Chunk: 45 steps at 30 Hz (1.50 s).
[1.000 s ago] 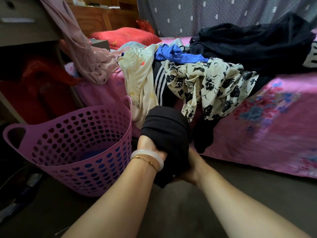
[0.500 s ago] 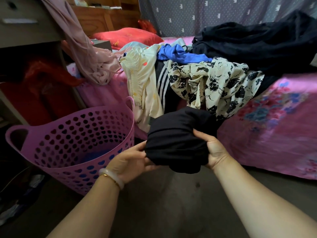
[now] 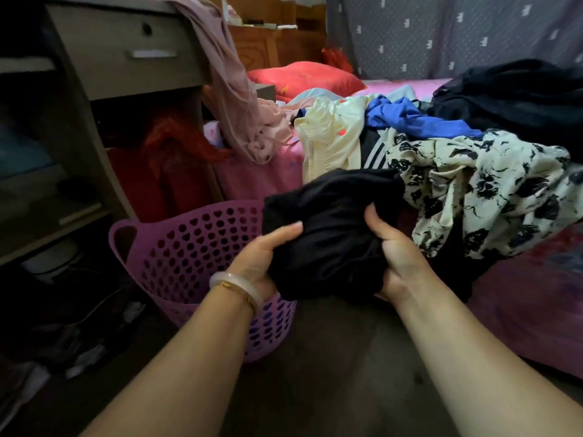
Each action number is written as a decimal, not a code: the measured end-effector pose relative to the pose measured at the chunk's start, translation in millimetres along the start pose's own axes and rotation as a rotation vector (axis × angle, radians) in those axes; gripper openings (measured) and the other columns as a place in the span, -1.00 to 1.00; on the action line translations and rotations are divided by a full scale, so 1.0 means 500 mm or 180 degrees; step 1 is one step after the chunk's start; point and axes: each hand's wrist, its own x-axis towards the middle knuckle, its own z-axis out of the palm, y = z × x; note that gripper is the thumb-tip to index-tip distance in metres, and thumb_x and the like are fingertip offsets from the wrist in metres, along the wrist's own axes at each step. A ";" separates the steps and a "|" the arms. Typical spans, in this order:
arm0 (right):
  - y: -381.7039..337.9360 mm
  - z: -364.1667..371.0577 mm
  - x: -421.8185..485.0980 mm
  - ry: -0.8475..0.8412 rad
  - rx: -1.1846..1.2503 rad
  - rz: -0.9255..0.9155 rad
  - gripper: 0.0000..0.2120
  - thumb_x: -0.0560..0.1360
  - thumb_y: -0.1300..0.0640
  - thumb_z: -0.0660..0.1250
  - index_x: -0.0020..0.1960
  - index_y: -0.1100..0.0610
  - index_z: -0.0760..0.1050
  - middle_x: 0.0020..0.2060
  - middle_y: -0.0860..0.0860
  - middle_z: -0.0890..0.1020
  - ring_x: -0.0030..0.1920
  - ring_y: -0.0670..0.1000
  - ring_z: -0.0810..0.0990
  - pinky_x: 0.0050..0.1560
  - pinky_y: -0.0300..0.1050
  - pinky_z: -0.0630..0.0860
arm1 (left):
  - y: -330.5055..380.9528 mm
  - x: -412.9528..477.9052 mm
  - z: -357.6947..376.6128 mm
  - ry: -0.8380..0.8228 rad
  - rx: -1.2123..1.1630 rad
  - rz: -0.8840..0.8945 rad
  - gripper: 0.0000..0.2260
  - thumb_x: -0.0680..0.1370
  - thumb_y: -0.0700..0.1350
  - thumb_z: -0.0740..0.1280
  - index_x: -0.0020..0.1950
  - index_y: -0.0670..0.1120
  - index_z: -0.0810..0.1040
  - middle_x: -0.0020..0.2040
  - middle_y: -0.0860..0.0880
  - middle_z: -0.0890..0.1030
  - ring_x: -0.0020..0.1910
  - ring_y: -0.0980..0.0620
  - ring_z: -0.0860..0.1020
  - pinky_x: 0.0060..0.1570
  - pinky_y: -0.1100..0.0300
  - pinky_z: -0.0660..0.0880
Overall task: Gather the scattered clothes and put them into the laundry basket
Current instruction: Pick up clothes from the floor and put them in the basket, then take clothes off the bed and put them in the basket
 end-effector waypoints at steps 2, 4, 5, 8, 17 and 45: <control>0.005 0.059 0.044 -0.0160 0.0072 -0.0109 -0.46 0.47 -0.07 0.28 0.32 0.25 0.48 0.18 0.24 0.61 0.11 0.20 0.65 -0.06 0.12 0.65 | 0.070 0.000 -0.010 0.0057 0.0020 0.0215 -0.73 0.45 -0.05 0.36 0.06 -0.16 0.67 0.07 -0.18 0.68 -0.02 -0.11 0.68 0.04 0.02 0.59; 0.014 0.111 0.096 -0.0218 0.0108 -0.0194 -0.48 0.50 -0.04 0.29 0.35 0.24 0.45 0.19 0.24 0.61 0.11 0.20 0.65 -0.08 0.10 0.65 | 0.137 -0.004 -0.027 0.0279 0.0198 0.0432 -0.71 0.49 -0.01 0.35 0.12 -0.15 0.64 0.07 -0.17 0.68 -0.02 -0.09 0.68 0.00 0.04 0.62; 0.020 0.132 0.119 -0.0251 0.0114 -0.0197 -0.50 0.53 -0.03 0.28 0.35 0.25 0.44 0.20 0.25 0.60 0.13 0.21 0.63 -0.04 0.11 0.64 | 0.165 -0.004 -0.038 0.0385 0.0312 0.0501 -0.70 0.50 0.01 0.36 0.12 -0.14 0.64 0.05 -0.16 0.69 -0.04 -0.08 0.68 -0.03 0.05 0.63; 0.060 0.179 0.191 -0.0285 0.0055 -0.0075 -0.59 0.56 0.05 0.28 0.32 0.26 0.46 0.18 0.25 0.60 0.07 0.20 0.65 -0.01 0.11 0.64 | 0.230 -0.006 -0.113 0.0683 0.0573 0.0468 -0.72 0.47 0.03 0.40 0.08 -0.11 0.65 0.02 -0.13 0.70 -0.03 -0.06 0.68 0.00 0.08 0.60; 0.186 0.122 0.309 0.0956 -0.2675 0.0888 -0.74 0.47 0.27 0.41 0.14 0.29 0.53 -0.06 0.18 0.65 -0.23 0.09 0.58 -0.30 -0.12 0.51 | 0.191 0.099 -0.388 0.1592 0.2135 -0.0755 -0.20 0.25 0.14 0.57 0.39 -0.14 0.42 0.33 -0.14 0.52 0.23 -0.15 0.52 0.30 -0.05 0.41; -0.283 0.448 0.257 0.1122 -0.3456 0.0948 -0.80 0.35 0.29 0.29 -0.32 0.01 0.52 -0.28 0.06 0.59 -0.23 0.09 0.56 -0.24 -0.09 0.46 | 0.521 0.124 0.167 0.1314 0.2703 -0.0386 -0.84 0.43 -0.34 0.41 -0.01 -0.20 0.60 -0.32 -0.04 0.59 -0.38 0.12 0.51 -0.44 0.37 0.44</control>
